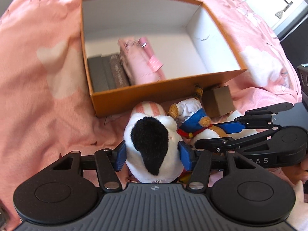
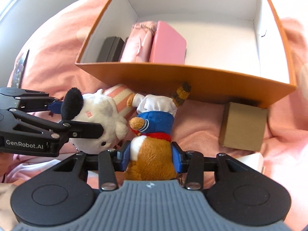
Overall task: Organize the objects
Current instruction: 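Lift and carry both plush toys into the orange box with both grippers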
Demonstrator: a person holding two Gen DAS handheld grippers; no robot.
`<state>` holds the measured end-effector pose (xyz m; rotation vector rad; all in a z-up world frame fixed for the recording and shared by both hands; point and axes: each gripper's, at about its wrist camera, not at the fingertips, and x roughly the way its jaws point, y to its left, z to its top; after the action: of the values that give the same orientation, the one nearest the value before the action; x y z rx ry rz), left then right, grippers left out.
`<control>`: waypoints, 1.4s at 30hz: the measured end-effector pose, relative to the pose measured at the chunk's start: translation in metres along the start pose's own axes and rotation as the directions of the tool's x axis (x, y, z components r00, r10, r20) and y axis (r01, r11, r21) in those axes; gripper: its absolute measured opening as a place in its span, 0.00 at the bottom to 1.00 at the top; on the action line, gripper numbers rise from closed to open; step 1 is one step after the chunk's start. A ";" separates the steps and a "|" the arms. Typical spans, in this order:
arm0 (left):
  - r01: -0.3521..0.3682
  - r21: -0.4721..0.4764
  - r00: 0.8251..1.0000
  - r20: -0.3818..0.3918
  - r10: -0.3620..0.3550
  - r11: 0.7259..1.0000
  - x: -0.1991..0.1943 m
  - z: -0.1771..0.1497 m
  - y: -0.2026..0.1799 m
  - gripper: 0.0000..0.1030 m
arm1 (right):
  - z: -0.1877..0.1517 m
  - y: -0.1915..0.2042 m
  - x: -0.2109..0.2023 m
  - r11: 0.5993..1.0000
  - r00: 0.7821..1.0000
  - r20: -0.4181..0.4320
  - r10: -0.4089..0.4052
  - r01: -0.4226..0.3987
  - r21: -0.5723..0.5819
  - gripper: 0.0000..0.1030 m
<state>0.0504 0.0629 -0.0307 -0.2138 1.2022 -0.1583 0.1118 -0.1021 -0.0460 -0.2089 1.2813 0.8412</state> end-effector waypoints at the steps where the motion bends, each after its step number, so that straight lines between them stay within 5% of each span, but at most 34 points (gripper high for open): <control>1: -0.002 0.015 1.000 0.014 0.002 1.000 -0.004 0.001 -0.003 0.62 | -0.001 0.001 -0.003 1.000 1.000 0.010 -0.001 0.001 0.000 0.44; 12: 0.021 0.079 0.993 0.117 -0.030 0.997 -0.039 0.006 -0.024 0.61 | -0.007 -0.001 -0.059 1.000 0.992 0.123 0.002 -0.003 0.013 0.44; 20: 0.035 0.102 0.972 0.229 -0.057 0.994 -0.069 0.011 -0.035 0.61 | -0.004 0.004 -0.089 1.000 0.977 0.213 0.015 -0.019 0.016 0.44; 32: 0.042 0.081 0.897 0.435 -0.073 0.996 -0.093 0.039 -0.050 0.60 | 0.021 0.001 -0.133 1.000 0.923 0.385 -0.004 -0.005 0.023 0.44; 42: -0.051 0.090 0.818 0.574 -0.010 0.995 -0.093 0.069 -0.066 0.60 | 0.060 -0.012 -0.139 0.996 0.877 0.481 -0.002 -0.041 0.081 0.44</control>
<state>0.0821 0.0259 0.0934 -0.1428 0.5859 -0.1229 0.1594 -0.1368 0.0943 0.0856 0.8472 0.7888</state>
